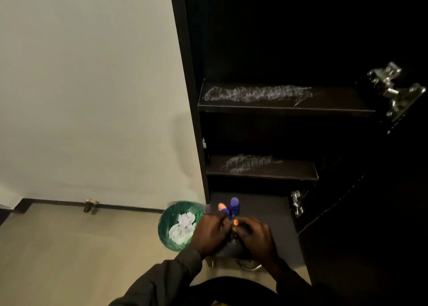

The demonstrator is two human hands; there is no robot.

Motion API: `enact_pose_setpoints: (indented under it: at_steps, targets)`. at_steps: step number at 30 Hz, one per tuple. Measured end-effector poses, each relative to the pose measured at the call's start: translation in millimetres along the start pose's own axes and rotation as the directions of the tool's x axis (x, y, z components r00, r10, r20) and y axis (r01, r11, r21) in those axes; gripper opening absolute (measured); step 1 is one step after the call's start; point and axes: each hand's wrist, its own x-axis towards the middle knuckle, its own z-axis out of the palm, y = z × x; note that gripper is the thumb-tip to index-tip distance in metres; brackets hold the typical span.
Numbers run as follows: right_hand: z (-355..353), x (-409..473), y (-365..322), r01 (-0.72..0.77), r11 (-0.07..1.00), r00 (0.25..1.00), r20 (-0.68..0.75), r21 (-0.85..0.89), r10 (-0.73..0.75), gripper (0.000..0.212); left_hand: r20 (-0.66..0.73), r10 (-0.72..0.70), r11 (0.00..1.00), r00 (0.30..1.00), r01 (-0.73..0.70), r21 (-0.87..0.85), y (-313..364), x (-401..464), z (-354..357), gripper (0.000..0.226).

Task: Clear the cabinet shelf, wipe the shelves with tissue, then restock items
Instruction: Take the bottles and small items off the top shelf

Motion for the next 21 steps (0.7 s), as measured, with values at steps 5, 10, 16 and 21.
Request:
enact_pose_setpoints:
  at_steps: [5,10,16,21]
  targets:
    - [-28.2,17.6,-45.1,0.002,0.981,0.984,-0.172,0.192,0.032,0.026,-0.214,0.036,0.978,0.976,-0.078,-0.192,33.4,12.2,-20.5,0.027]
    - [-57.2,44.0,-86.8,0.112,0.965,0.955,-0.292,0.239,-0.039,0.031,-0.335,0.08,0.942,0.939,-0.181,-0.283,71.8,36.4,-50.0,0.024]
    - [-100.7,67.6,-129.3,0.238,0.931,0.915,-0.385,0.277,-0.12,0.028,-0.462,0.134,0.899,0.877,-0.304,-0.316,110.1,59.5,-90.7,0.024]
    - [-147.3,83.1,-172.7,0.39,0.893,0.829,-0.508,0.224,-0.235,0.029,-0.575,0.231,0.839,0.784,-0.46,-0.291,160.6,77.8,-137.4,0.016]
